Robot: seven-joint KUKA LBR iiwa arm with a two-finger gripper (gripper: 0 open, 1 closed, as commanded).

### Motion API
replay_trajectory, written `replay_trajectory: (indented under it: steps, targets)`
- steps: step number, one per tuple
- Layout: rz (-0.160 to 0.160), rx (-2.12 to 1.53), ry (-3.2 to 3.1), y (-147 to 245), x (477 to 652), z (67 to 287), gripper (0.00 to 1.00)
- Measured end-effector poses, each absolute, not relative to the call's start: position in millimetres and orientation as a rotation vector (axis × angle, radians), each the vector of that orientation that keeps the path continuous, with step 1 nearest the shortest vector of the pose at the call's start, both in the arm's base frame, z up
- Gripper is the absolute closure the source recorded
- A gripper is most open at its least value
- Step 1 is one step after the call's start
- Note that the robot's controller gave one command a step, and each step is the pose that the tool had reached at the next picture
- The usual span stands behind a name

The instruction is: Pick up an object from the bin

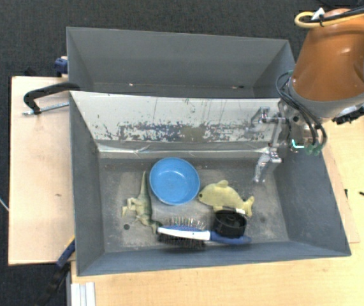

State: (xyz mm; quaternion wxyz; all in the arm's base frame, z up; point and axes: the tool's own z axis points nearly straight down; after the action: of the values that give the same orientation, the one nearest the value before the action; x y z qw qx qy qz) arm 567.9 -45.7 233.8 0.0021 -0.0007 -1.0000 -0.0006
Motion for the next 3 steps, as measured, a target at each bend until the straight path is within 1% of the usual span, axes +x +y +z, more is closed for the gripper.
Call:
replay_trajectory:
  steps: [1, 2, 3]
  targets:
    - [-0.005, 0.084, -3.134, 38, 581.2, 100, 0.0]
    - [0.006, 0.488, -3.118, 99, 572.9, 83, 0.0]
    - [0.005, 0.484, -3.117, 98, 572.5, 84, 1.0]
